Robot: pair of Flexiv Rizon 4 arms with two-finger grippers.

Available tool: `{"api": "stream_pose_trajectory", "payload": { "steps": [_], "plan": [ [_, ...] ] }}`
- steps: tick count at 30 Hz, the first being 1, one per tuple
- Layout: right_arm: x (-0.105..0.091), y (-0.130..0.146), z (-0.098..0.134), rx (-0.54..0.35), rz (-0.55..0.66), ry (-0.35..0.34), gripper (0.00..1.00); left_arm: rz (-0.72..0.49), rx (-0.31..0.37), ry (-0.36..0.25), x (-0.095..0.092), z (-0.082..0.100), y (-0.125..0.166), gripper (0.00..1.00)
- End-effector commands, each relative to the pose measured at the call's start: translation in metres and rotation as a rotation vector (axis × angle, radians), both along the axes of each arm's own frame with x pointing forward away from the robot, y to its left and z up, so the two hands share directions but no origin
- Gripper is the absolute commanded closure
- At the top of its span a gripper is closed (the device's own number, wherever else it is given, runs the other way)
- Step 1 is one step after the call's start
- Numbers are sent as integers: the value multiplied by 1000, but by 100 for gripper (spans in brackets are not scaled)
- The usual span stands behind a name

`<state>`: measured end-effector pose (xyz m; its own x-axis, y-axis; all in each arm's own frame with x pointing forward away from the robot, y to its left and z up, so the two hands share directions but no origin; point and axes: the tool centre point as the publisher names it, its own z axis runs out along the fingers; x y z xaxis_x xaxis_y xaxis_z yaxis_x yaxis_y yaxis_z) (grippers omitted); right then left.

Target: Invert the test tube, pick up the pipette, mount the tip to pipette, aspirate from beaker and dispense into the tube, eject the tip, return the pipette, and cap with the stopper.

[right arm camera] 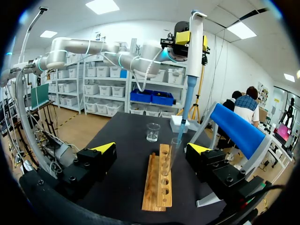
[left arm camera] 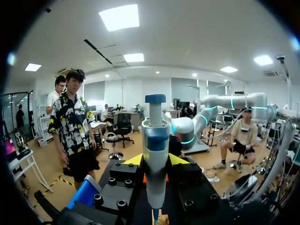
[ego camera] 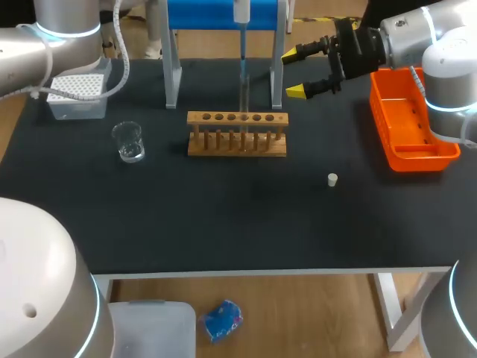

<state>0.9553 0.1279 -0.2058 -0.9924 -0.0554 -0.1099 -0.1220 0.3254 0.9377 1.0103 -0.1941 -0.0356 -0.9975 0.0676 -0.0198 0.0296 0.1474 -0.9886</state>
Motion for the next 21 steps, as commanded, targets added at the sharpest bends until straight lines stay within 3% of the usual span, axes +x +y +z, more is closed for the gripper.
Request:
{"api": "stream_pose_trajectory", "payload": {
  "steps": [1,12,21],
  "plan": [
    [-1,-1,0,0,0,-1,0,-2,-4,-3,0,-2,-1,100],
    [-1,-1,0,0,0,-1,0,1,-17,-11,-1,-6,-2,100],
    [-1,-1,0,0,0,-1,0,3,10,-16,-4,-11,-2,100]
  ]
}}
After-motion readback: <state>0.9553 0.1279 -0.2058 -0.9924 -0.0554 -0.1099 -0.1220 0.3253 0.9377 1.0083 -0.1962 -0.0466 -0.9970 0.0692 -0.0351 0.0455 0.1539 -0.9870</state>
